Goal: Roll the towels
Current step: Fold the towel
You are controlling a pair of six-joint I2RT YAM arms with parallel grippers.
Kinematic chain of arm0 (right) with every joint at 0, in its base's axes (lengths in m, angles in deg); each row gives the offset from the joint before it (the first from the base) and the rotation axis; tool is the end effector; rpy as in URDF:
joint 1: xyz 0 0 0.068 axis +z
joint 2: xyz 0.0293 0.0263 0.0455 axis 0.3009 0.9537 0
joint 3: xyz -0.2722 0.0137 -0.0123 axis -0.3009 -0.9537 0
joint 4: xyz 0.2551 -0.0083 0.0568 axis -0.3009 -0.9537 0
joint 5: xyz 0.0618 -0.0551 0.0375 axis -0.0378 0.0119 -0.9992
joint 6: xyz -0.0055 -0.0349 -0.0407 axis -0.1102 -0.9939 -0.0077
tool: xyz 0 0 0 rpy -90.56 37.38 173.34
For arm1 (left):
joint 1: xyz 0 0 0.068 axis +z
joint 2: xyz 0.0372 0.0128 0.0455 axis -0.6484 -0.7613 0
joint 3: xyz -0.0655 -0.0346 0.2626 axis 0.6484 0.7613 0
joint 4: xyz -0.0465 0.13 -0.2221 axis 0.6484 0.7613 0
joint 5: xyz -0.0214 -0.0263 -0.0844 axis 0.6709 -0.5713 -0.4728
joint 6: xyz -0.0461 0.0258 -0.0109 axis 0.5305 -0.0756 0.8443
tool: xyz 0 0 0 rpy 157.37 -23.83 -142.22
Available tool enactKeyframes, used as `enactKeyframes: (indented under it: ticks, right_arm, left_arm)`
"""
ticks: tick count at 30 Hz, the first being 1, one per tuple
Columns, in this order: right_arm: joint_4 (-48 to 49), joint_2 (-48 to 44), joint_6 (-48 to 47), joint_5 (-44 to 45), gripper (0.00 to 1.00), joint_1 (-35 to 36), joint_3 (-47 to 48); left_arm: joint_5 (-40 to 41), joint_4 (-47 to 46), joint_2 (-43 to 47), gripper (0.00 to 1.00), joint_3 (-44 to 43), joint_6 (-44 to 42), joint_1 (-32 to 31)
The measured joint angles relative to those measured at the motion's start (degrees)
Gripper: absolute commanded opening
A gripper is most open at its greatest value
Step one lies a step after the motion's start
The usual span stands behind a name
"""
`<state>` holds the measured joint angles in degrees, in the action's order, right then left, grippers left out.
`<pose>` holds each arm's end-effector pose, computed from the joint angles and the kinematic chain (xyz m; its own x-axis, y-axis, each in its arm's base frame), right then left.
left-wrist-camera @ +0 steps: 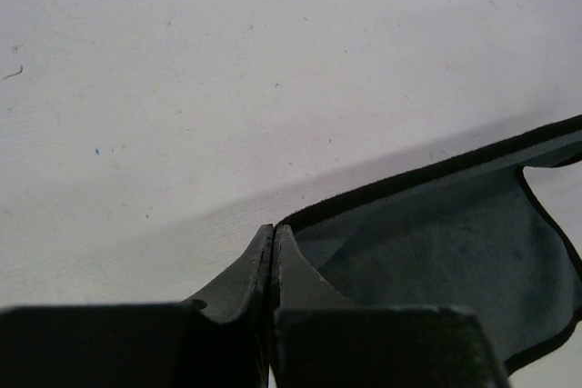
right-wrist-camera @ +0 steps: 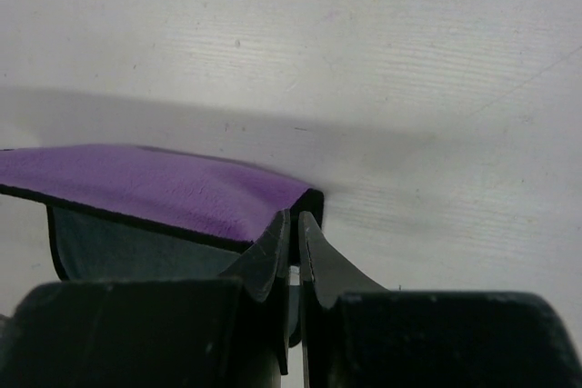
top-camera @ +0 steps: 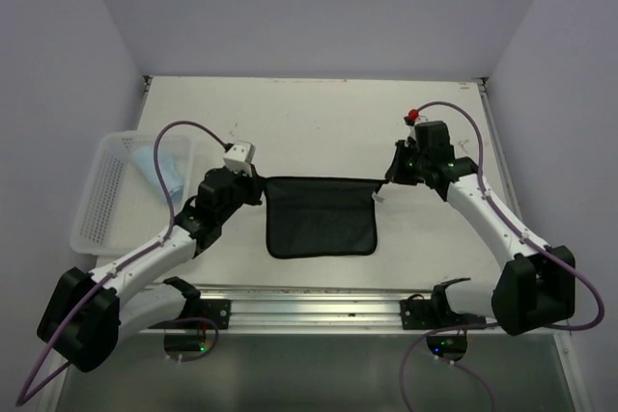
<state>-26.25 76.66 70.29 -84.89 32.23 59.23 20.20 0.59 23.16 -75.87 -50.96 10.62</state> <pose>0.2648 0.0734 0.2692 -0.7639 0.1492 -0.6279 -0.0680 0.9488 0.3083 0.2030 -0.1138 0.2238 -0.4179 -0.1198 -0.9006 0.3314 0.9028 -0.2739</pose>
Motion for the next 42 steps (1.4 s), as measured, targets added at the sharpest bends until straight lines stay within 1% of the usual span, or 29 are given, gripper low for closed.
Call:
enactKeyframes:
  ticks: [14,25,34,42]
  right_arm:
    - [0.2,-5.9,0.5,-1.0,0.0,0.9,-5.1]
    - [-0.6,-10.8,1.2,0.4,0.0,3.0,-10.1]
    - [-1.7,-11.3,2.4,2.7,0.0,3.2,-11.6]
    - [-2.1,-13.7,3.2,3.2,0.0,3.3,-12.3]
  left_arm:
    - [-1.3,-1.0,4.9,0.0,6.8,0.3,-1.5]
    - [-1.9,-0.9,8.2,0.0,8.7,0.9,-1.9]
    - [-3.2,-0.8,10.5,0.0,10.5,3.5,-2.9]
    - [-3.2,0.9,11.8,0.0,12.5,6.3,-4.1]
